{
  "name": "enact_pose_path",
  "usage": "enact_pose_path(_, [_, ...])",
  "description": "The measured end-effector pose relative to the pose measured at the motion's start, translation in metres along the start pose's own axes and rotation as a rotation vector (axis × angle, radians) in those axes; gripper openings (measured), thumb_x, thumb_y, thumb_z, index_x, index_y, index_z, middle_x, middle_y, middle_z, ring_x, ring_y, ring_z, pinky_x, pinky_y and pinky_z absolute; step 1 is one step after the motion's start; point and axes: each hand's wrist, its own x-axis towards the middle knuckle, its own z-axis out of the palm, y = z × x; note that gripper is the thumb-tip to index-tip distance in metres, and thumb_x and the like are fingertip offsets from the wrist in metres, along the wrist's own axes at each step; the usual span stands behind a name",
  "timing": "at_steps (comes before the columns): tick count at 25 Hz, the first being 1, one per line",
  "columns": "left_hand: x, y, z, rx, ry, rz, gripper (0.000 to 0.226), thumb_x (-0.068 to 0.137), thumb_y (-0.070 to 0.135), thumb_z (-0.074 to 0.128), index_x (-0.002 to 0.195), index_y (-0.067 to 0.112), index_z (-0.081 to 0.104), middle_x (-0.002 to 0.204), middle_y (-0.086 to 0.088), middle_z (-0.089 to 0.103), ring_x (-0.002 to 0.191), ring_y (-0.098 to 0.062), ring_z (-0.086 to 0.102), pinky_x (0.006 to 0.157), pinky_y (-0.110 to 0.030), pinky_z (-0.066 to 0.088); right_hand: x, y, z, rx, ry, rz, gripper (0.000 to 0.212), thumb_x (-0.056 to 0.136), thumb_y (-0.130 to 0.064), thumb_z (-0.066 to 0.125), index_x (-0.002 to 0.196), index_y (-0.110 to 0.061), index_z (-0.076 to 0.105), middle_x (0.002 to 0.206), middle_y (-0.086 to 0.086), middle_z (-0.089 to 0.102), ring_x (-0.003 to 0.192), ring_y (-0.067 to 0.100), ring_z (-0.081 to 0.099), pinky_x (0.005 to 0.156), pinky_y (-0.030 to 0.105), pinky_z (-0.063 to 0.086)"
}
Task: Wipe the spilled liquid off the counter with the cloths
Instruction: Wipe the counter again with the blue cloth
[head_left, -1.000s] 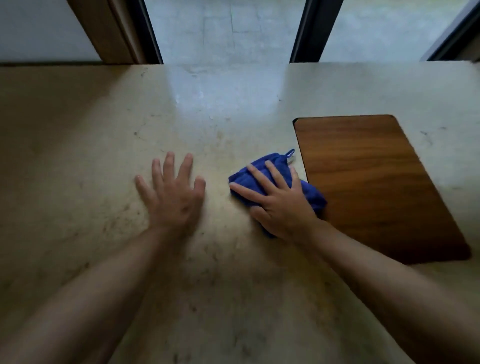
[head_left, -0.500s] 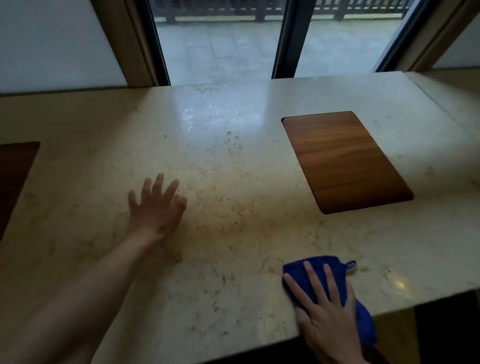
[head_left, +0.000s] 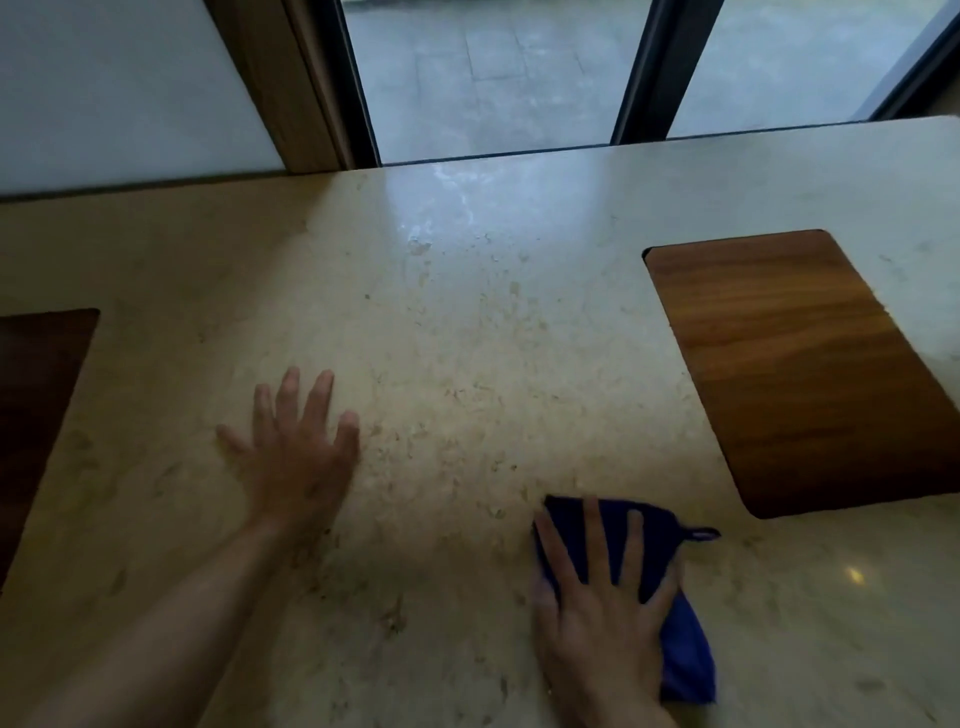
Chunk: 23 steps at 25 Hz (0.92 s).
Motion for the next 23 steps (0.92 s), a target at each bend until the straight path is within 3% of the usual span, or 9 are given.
enact_pose_path(1, [-0.001, 0.0, -0.001, 0.01, 0.003, -0.001, 0.058, 0.092, 0.058, 0.021, 0.147, 0.041, 0.025, 0.161, 0.001, 0.018, 0.148, -0.028, 0.011, 0.107, -0.072, 0.005, 0.029, -0.011, -0.005, 0.016, 0.009, -0.008, 0.058, 0.096, -0.057, 0.014, 0.149, -0.041, 0.032, 0.161, 0.007, 0.025, 0.145, 0.045, 0.017, 0.105, 0.077, 0.007])
enact_pose_path(5, [0.0, 0.005, -0.006, 0.033, -0.025, -0.031, 0.06, 0.088, 0.056, 0.023, 0.146, 0.039, 0.03, 0.16, 0.001, 0.023, 0.148, -0.027, 0.015, 0.107, -0.068, 0.01, 0.137, -0.039, -0.032, -0.004, 0.11, -0.006, 0.06, 0.093, -0.046, 0.033, 0.152, -0.039, 0.023, 0.162, 0.009, 0.019, 0.146, 0.045, 0.013, 0.106, 0.075, 0.008])
enact_pose_path(9, [0.002, 0.006, -0.006, 0.057, -0.04, -0.032, 0.061, 0.086, 0.053, 0.03, 0.145, 0.038, 0.035, 0.159, 0.001, 0.027, 0.148, -0.028, 0.018, 0.108, -0.068, 0.012, 0.26, -0.056, -0.063, 0.043, 0.076, 0.096, 0.061, 0.093, -0.047, 0.018, 0.15, -0.049, -0.003, 0.165, -0.001, -0.006, 0.148, 0.038, -0.009, 0.108, 0.072, -0.005])
enact_pose_path(14, [0.003, 0.008, -0.008, 0.058, -0.02, -0.006, 0.064, 0.084, 0.054, 0.036, 0.144, 0.031, 0.039, 0.158, -0.005, 0.031, 0.145, -0.033, 0.026, 0.106, -0.07, 0.015, 0.421, -0.064, -0.1, 0.058, 0.085, 0.102, 0.06, 0.093, -0.048, 0.019, 0.151, -0.049, 0.005, 0.165, -0.003, -0.002, 0.148, 0.039, -0.008, 0.107, 0.074, -0.008])
enact_pose_path(19, [0.004, 0.003, -0.004, 0.109, 0.012, 0.031, 0.069, 0.079, 0.052, 0.041, 0.144, 0.029, 0.045, 0.155, -0.007, 0.036, 0.143, -0.036, 0.031, 0.106, -0.072, 0.014, 0.525, -0.093, -0.129, -0.014, -0.021, -0.097, 0.06, 0.092, -0.046, 0.014, 0.151, -0.05, 0.003, 0.165, -0.007, 0.0, 0.149, 0.037, -0.008, 0.109, 0.073, -0.004])
enact_pose_path(23, [0.006, 0.005, -0.003, 0.102, 0.002, 0.026, 0.069, 0.078, 0.051, 0.042, 0.143, 0.029, 0.045, 0.155, -0.006, 0.036, 0.144, -0.035, 0.029, 0.106, -0.072, 0.014, 0.524, -0.099, -0.126, -0.052, -0.01, -0.254, 0.057, 0.093, -0.043, 0.012, 0.148, -0.056, 0.002, 0.164, -0.013, 0.002, 0.15, 0.029, -0.006, 0.112, 0.068, -0.003])
